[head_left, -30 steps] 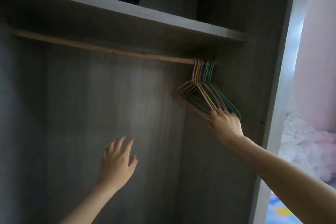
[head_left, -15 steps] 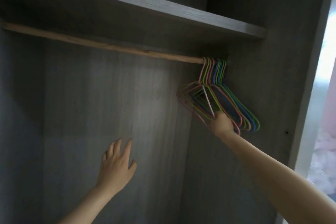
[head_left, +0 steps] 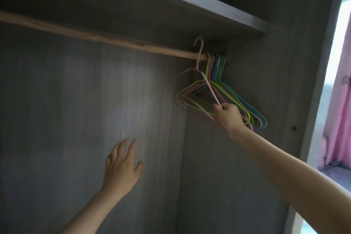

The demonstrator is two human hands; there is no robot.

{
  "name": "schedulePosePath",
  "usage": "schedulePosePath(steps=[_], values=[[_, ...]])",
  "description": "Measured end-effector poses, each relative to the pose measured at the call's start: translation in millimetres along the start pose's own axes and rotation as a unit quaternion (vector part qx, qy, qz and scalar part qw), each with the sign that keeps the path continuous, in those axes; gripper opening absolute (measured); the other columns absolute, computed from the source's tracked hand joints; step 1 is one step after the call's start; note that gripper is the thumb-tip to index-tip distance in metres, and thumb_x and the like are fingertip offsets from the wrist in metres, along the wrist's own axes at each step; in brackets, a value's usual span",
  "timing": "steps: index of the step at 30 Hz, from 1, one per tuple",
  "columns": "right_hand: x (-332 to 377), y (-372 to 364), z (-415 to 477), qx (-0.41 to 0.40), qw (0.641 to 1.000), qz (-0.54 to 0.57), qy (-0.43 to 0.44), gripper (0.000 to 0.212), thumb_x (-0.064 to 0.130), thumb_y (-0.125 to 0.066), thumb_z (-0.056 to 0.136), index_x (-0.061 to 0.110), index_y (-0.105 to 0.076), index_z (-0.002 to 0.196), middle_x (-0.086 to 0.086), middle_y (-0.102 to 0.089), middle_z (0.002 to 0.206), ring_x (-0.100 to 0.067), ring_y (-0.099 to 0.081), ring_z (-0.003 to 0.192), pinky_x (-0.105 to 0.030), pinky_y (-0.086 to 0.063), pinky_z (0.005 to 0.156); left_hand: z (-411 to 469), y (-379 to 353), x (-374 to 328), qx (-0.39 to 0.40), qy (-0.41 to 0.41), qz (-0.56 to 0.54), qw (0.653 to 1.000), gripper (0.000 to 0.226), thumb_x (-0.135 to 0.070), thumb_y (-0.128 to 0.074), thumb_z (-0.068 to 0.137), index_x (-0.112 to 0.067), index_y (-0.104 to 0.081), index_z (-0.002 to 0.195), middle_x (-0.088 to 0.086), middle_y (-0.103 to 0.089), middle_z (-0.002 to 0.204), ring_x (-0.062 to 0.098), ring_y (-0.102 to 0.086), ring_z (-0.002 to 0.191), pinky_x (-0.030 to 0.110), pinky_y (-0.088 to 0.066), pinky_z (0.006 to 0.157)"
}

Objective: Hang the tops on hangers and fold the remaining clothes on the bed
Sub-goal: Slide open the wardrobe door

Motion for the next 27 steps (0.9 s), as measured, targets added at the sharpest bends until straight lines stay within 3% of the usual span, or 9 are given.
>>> schedulePosePath(steps=[4, 8, 10, 14, 16, 19, 22, 25, 27], values=[[-9.2, 15.5, -20.6, -0.001, 1.000, -0.011, 0.009, 0.039, 0.024, -0.053, 0.093, 0.014, -0.042, 0.058, 0.000, -0.035, 0.051, -0.013, -0.032, 0.049, -0.029, -0.023, 0.049, 6.4, -0.8, -4.0, -0.005, -0.037, -0.038, 0.999, 0.078, -0.027, -0.078, 0.060, -0.009, -0.039, 0.126, 0.027, -0.061, 0.111, 0.039, -0.055, 0.104, 0.055, -0.052, 0.067], [-12.7, 34.0, -46.9, 0.008, 0.999, -0.027, 0.028, 0.037, 0.027, -0.050, 0.096, 0.011, -0.042, 0.063, 0.001, -0.031, 0.053, -0.004, -0.026, 0.039, -0.022, -0.021, 0.042, 15.3, -10.5, -8.7, -0.011, -0.044, -0.082, 0.996, 0.095, -0.015, -0.087, 0.056, -0.007, -0.032, 0.134, 0.033, -0.054, 0.119, 0.052, -0.054, 0.105, 0.061, -0.048, 0.074], [-20.2, 40.2, -61.2, 0.025, 0.998, -0.054, 0.022, 0.041, 0.026, -0.051, 0.096, 0.013, -0.040, 0.059, 0.003, -0.030, 0.052, -0.005, -0.026, 0.036, -0.017, -0.020, 0.039, 16.6, -14.3, -16.5, -0.028, -0.050, -0.109, 0.992, 0.092, -0.017, -0.084, 0.060, -0.006, -0.032, 0.135, 0.035, -0.050, 0.122, 0.052, -0.049, 0.108, 0.062, -0.046, 0.076], [-51.7, 49.2, -104.4, 0.107, 0.984, -0.138, -0.025, 0.045, 0.022, -0.054, 0.094, 0.014, -0.039, 0.052, 0.004, -0.032, 0.047, -0.004, -0.026, 0.037, -0.017, -0.021, 0.040, 10.1, -17.2, -31.2, -0.097, -0.060, -0.139, 0.984, 0.070, -0.038, -0.048, 0.074, -0.004, -0.034, 0.134, 0.036, -0.045, 0.127, 0.042, -0.035, 0.116, 0.061, -0.044, 0.080], [-73.2, 48.9, -133.4, 0.149, 0.973, -0.171, -0.055, 0.043, 0.020, -0.054, 0.094, 0.012, -0.039, 0.055, 0.003, -0.031, 0.051, -0.004, -0.025, 0.042, -0.018, -0.021, 0.042, 1.2, -38.7, -37.9, -0.075, -0.071, -0.161, 0.982, 0.069, -0.036, -0.052, 0.077, -0.001, -0.037, 0.134, 0.035, -0.047, 0.126, 0.044, -0.038, 0.116, 0.060, -0.043, 0.082], [-114.0, 63.5, -183.9, 0.167, 0.962, -0.169, -0.134, 0.045, 0.017, -0.052, 0.095, 0.016, -0.032, 0.054, 0.013, -0.028, 0.043, -0.004, -0.026, 0.039, -0.015, -0.022, 0.041, -24.2, -103.3, -57.8, 0.095, -0.041, -0.257, 0.961, 0.063, -0.013, -0.073, 0.077, 0.003, -0.047, 0.132, 0.030, -0.059, 0.113, 0.048, -0.055, 0.103, 0.056, -0.044, 0.083], [-157.0, 89.7, -246.5, 0.189, 0.940, -0.183, -0.216, 0.044, 0.020, -0.053, 0.095, 0.018, -0.038, 0.053, 0.013, -0.033, 0.038, -0.002, -0.028, 0.039, -0.013, -0.024, 0.044, -89.7, -165.4, -92.9, 0.300, -0.020, -0.335, 0.893, 0.027, -0.013, -0.064, 0.086, -0.004, -0.064, 0.111, 0.016, -0.066, 0.101, 0.035, -0.062, 0.095, 0.042, -0.047, 0.082], [-192.6, 126.6, -303.2, 0.184, 0.918, -0.217, -0.275, 0.041, 0.023, -0.055, 0.094, 0.019, -0.046, 0.054, 0.015, -0.039, 0.037, -0.002, -0.034, 0.037, -0.013, -0.026, 0.044, -154.4, -178.9, -140.2, 0.351, -0.046, -0.394, 0.848, 0.020, -0.013, -0.058, 0.089, -0.004, -0.063, 0.071, 0.013, -0.057, 0.072, 0.033, -0.056, 0.070, 0.042, -0.045, 0.069], [-211.1, 151.5, -332.1, 0.159, 0.912, -0.232, -0.298, 0.039, 0.024, -0.059, 0.091, 0.016, -0.048, 0.054, 0.013, -0.039, 0.038, -0.003, -0.034, 0.038, -0.014, -0.026, 0.045, -193.5, -182.2, -164.8, 0.395, -0.015, -0.451, 0.800, 0.031, -0.021, -0.053, 0.090, 0.000, -0.060, 0.068, 0.010, -0.055, 0.067, 0.031, -0.053, 0.066, 0.042, -0.043, 0.067]])
Point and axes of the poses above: each hand's wrist, its own z-axis towards the middle knuckle, its own y-axis out of the back of the hand, x = y × z, the point moved 10 cm from there along z, towards the middle knuckle
